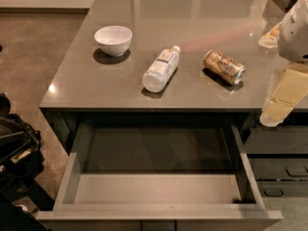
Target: Place blue plastic bottle into top drawer
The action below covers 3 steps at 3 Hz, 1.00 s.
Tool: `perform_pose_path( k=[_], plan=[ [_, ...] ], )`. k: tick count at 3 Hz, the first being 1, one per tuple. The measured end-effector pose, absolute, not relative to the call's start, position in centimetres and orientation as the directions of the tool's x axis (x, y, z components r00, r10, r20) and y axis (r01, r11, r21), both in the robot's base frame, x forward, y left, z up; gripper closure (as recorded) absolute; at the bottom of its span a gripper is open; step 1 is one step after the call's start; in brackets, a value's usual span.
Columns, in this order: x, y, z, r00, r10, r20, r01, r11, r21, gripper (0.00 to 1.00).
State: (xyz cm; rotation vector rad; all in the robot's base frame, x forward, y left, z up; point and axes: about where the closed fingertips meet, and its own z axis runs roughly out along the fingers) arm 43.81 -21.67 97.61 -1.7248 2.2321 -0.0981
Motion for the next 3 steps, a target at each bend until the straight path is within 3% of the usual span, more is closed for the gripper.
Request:
perform_pose_path(
  k=[2, 3],
  plan=[
    [44.2, -21.4, 98.0, -0.201, -0.955, -0.217, -0.931, 0.256, -0.262, 0.0],
    [46.7, -19.3, 98.4, -0.085, -0.957, -0.277, -0.942, 0.168, -0.29, 0.0]
  ],
)
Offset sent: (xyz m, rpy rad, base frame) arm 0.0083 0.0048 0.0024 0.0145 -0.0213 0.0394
